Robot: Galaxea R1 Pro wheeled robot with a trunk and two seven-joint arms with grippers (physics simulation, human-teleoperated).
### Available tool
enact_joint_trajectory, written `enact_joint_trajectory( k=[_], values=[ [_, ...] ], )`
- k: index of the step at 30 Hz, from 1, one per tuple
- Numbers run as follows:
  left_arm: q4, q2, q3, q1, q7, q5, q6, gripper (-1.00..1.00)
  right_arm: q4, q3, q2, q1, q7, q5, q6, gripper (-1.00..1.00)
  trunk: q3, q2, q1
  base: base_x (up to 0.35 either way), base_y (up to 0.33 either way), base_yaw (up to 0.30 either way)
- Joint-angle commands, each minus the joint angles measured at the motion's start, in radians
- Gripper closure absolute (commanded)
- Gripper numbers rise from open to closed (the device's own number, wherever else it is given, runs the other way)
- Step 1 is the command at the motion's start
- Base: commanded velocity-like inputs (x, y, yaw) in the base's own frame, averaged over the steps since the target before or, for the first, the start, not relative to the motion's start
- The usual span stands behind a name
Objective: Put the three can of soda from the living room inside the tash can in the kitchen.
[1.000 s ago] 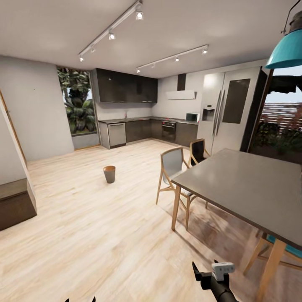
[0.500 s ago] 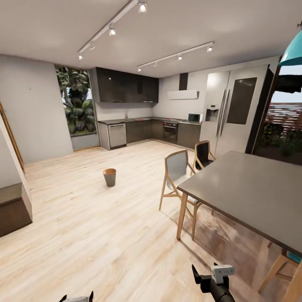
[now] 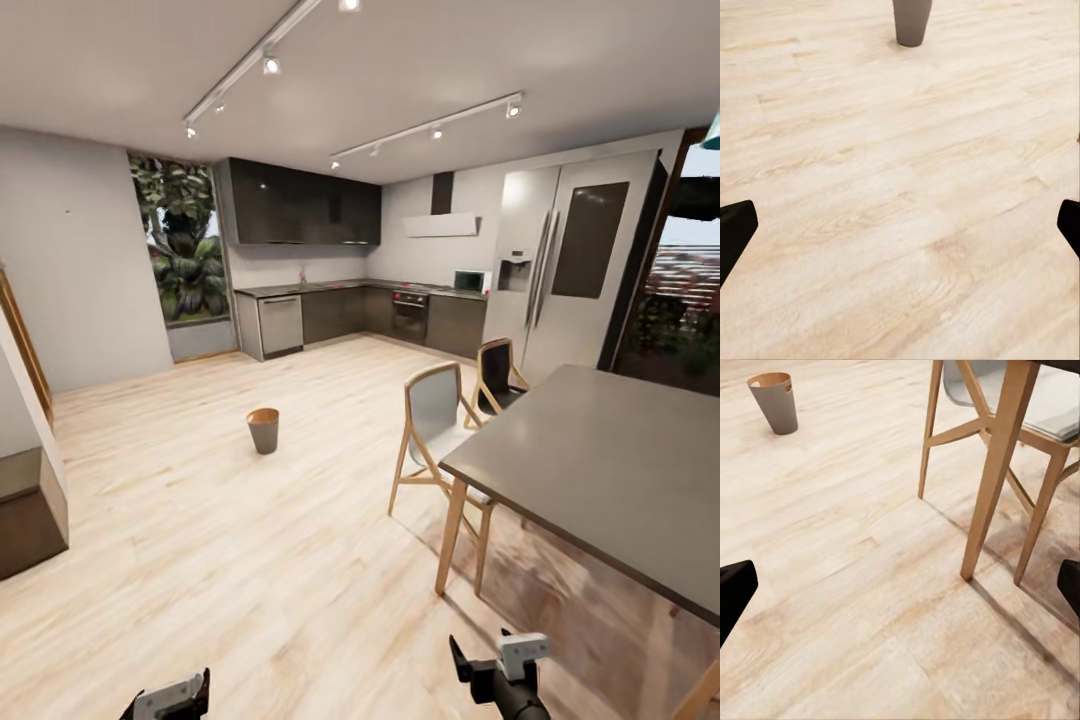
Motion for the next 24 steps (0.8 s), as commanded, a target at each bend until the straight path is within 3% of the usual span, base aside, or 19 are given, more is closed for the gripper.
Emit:
enact_joint_trajectory(
  k=[1, 6, 24],
  values=[
    [0.002, 0.000, 0.000, -0.002, 0.001, 0.007, 0.000, -1.00, 0.001, 0.002, 0.000, 0.000, 0.000, 0.000, 0.000, -1.00, 0.000, 0.000, 0.000, 0.231, 0.166, 0.000],
    [0.007, 0.001, -0.001, -0.007, 0.001, 0.028, 0.000, -1.00, 0.007, 0.011, 0.000, 0.001, 0.000, 0.000, 0.000, -1.00, 0.000, 0.000, 0.000, 0.229, 0.183, 0.000],
    [0.004, 0.001, -0.004, -0.007, -0.007, 0.032, -0.001, -1.00, 0.028, 0.021, 0.001, 0.001, 0.000, 0.000, 0.000, -1.00, -0.018, 0.000, 0.000, 0.264, 0.198, 0.000]
  ],
)
